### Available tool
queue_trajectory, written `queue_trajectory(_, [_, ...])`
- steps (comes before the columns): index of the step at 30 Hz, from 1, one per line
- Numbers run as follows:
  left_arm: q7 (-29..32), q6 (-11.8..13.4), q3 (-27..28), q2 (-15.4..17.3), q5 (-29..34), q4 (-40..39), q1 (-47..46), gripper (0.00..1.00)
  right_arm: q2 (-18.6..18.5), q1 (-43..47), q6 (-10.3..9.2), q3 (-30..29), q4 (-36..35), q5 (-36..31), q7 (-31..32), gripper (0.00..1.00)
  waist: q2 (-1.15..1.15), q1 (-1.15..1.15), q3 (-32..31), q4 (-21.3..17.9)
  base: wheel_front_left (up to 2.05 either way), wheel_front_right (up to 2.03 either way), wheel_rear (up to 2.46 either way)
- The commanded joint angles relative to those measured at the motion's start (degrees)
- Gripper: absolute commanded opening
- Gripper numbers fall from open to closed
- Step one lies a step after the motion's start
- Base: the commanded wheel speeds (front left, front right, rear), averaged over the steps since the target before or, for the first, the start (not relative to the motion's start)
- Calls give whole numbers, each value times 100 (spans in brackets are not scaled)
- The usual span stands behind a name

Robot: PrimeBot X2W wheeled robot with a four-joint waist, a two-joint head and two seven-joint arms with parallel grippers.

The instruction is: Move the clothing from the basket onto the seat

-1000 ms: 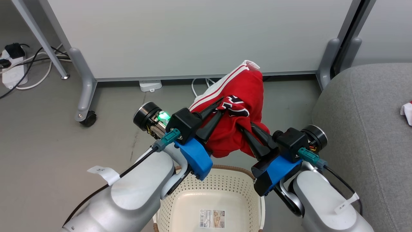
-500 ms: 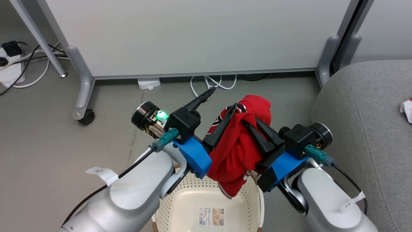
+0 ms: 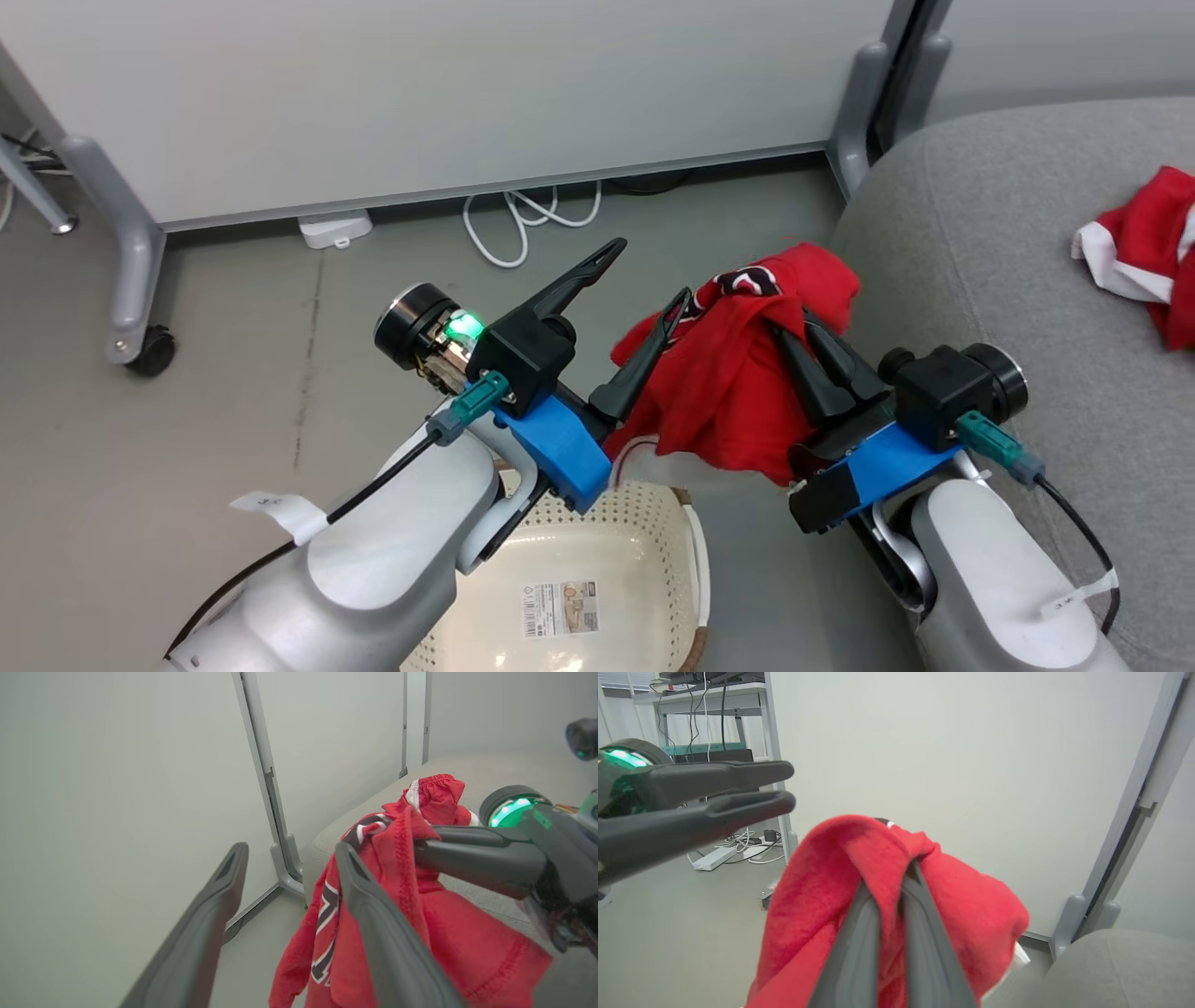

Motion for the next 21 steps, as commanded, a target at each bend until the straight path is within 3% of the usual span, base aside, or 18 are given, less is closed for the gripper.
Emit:
queue_trajectory(1, [-38,3,1,23,27,-20,-48,100,-34,80,3,-71,-75,-36,-22,0,0,0,132,-220,0,0,0])
queue_trajectory(21, [43,-93,-316,31,139,-118,-98,100,129,814,3,-1138,-881,-245,-23,0,0,0,461,-1863,0,0,0])
